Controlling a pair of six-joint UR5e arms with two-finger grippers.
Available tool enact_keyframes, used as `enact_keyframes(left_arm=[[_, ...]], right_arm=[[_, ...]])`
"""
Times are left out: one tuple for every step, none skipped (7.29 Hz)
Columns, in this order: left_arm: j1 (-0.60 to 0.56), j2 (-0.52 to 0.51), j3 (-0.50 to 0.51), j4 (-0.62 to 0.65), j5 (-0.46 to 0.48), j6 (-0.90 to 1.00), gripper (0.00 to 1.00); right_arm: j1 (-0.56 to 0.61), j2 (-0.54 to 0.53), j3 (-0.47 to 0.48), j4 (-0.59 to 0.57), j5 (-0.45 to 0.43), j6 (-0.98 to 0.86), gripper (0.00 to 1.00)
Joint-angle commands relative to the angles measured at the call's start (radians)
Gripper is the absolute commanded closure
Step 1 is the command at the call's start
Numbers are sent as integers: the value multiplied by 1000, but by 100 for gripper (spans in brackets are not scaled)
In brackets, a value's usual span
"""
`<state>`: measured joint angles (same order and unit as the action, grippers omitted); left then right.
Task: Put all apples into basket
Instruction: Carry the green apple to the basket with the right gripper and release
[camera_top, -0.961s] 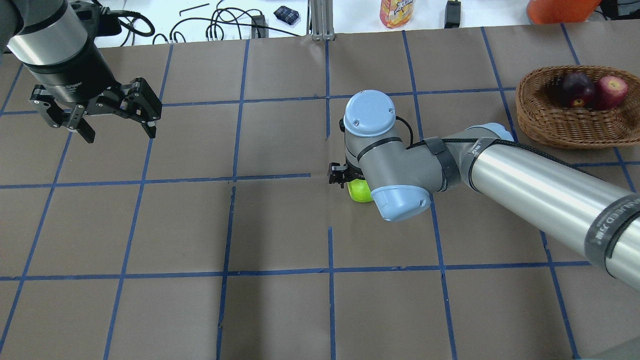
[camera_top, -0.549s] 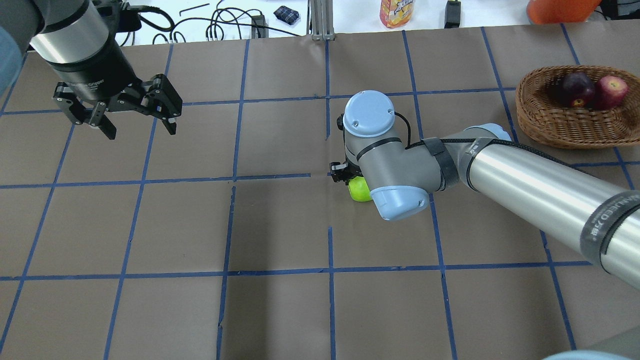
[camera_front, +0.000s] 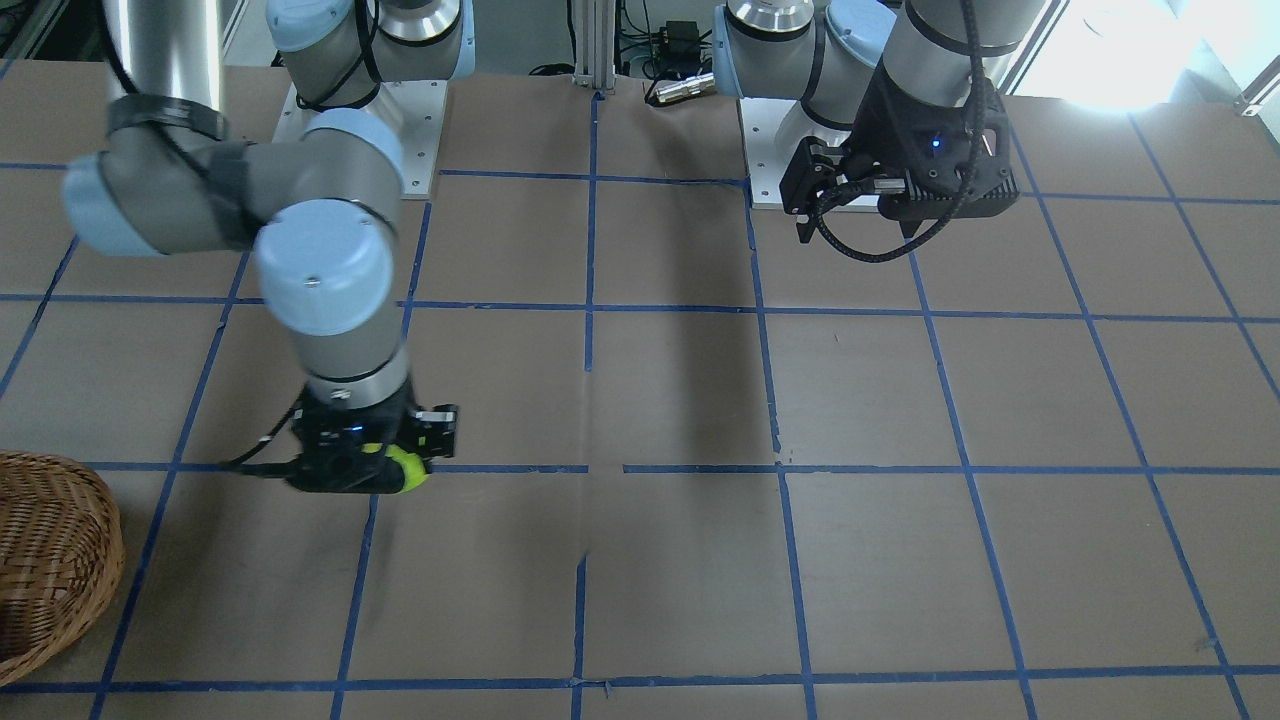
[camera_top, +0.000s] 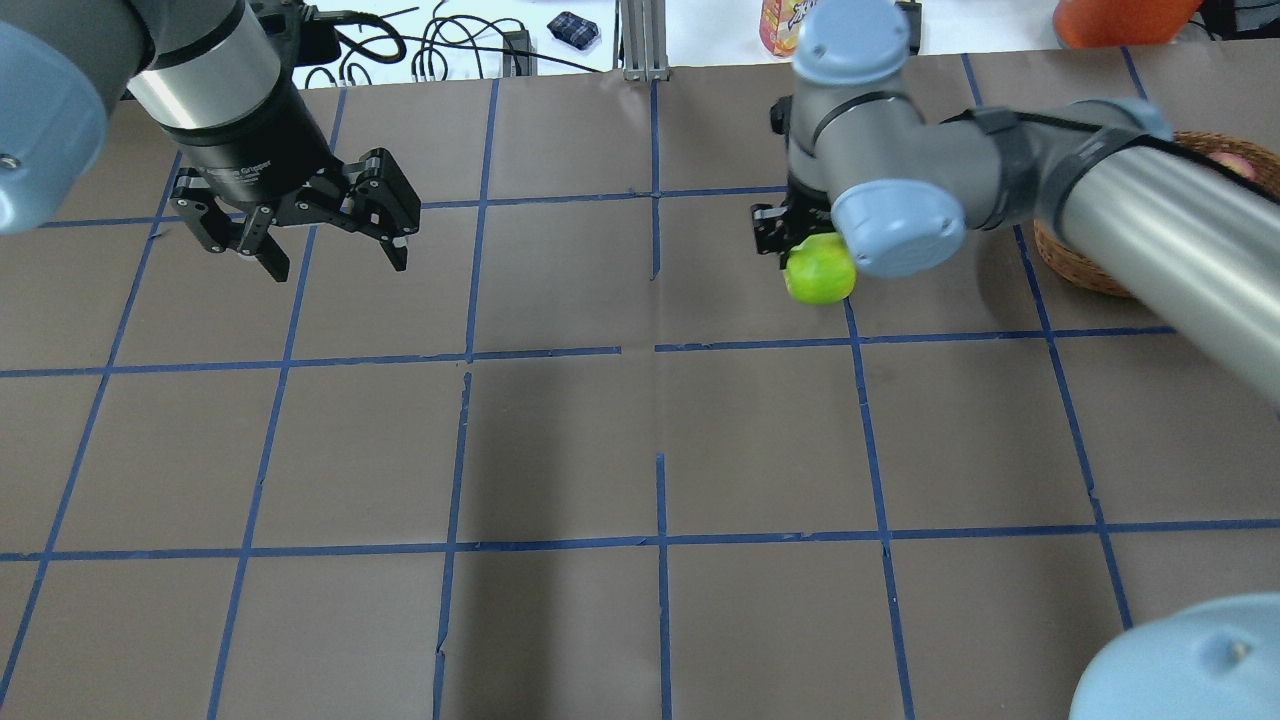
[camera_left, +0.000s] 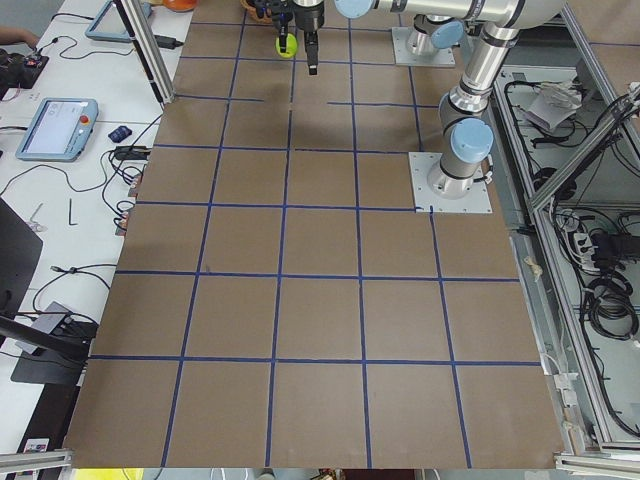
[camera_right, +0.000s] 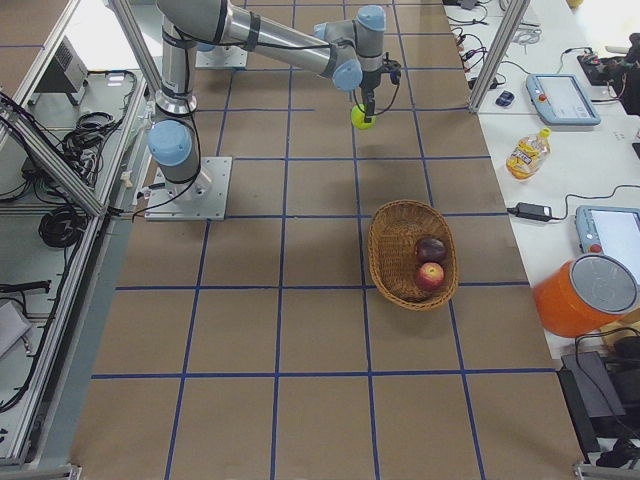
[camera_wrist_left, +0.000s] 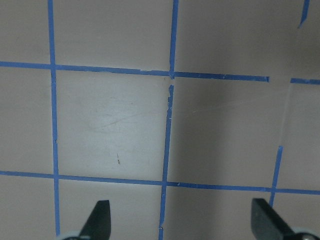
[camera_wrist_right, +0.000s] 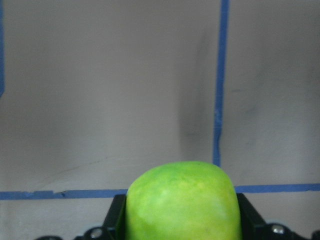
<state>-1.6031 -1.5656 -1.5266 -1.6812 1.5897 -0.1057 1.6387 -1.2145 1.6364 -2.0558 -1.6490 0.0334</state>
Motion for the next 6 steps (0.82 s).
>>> enact_keyframes(left_arm=[[-4, -2, 0, 0, -5, -5, 0], [-6, -4, -3, 0, -7, -8, 0], [-6, -4, -9, 2, -8, -9, 0], [-8, -2, -12, 2, -8, -9, 0], [-8, -4, -7, 5, -8, -11, 0], [-8, -4, -10, 6, -10, -11, 0]], right_arm=[[-317, 33, -55, -2, 35, -464, 59], [-418, 108, -90, -92, 47, -616, 57], [-509, 183, -165, -102, 157, -701, 56], [-526, 196, -205, -39, 182, -733, 55], [-527, 194, -207, -15, 184, -730, 39], [-527, 196, -207, -1, 184, -730, 0]])
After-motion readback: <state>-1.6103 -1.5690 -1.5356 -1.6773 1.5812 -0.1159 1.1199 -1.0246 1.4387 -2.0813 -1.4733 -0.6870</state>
